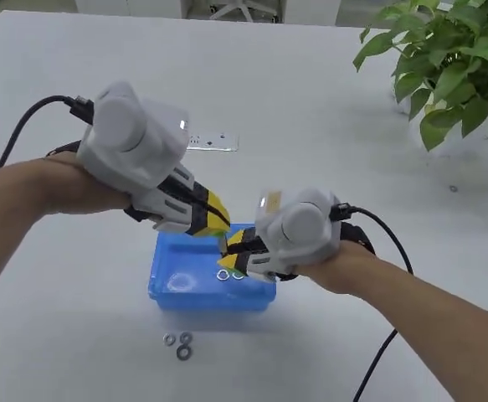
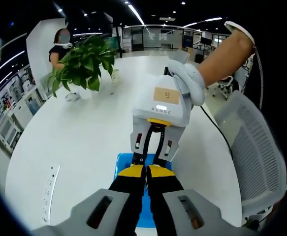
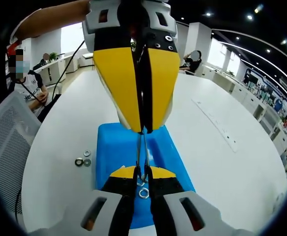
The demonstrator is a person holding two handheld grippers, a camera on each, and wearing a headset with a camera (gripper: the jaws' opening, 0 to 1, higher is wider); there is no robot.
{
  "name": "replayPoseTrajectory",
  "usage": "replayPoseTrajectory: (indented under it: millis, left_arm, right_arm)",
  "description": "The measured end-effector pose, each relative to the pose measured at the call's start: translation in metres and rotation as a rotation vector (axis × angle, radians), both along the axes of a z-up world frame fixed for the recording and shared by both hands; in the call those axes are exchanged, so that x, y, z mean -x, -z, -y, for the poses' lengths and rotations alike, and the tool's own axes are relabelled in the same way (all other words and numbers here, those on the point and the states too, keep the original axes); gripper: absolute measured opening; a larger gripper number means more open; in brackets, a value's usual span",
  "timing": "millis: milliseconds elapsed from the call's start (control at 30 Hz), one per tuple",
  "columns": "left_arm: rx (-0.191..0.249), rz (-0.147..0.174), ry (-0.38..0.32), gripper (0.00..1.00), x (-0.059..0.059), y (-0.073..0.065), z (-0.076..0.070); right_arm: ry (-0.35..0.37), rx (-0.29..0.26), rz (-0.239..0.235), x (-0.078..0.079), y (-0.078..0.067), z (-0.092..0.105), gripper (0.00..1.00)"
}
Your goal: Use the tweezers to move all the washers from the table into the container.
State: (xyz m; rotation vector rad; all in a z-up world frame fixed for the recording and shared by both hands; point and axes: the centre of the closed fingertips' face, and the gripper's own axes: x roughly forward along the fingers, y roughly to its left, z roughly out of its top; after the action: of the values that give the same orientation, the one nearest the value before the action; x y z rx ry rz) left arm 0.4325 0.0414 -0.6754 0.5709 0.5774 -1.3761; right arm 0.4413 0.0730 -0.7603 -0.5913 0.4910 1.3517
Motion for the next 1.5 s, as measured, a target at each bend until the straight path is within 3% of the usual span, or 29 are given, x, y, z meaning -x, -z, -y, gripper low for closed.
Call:
replayPoseTrajectory:
  millis: [333, 733, 1233, 1500]
  left_arm:
    - [-0.004, -0.02, -0.003, 0.05, -0.007, 0.013, 0.002]
    - [-0.002, -0.028, -0.007, 0.05, -0.01, 0.018, 0.002]
    - [-0.004, -0.017, -0.009, 0.05, -0.01, 0.015, 0.001]
    - [0.0, -0.01, -0.01, 0.05, -0.005, 0.005, 0.002]
  right_arm:
    - [0.007, 0.009, -0.017, -0.005, 0.014, 0.002, 0.1]
    - [0.006, 0.018, -0.025, -0.009, 0.019, 0.004, 0.11]
    - [0.006, 0.021, -0.007, -0.008, 0.016, 0.004, 0.12]
    - [0.007, 0.017, 0.001, -0.005, 0.007, 0.004, 0.12]
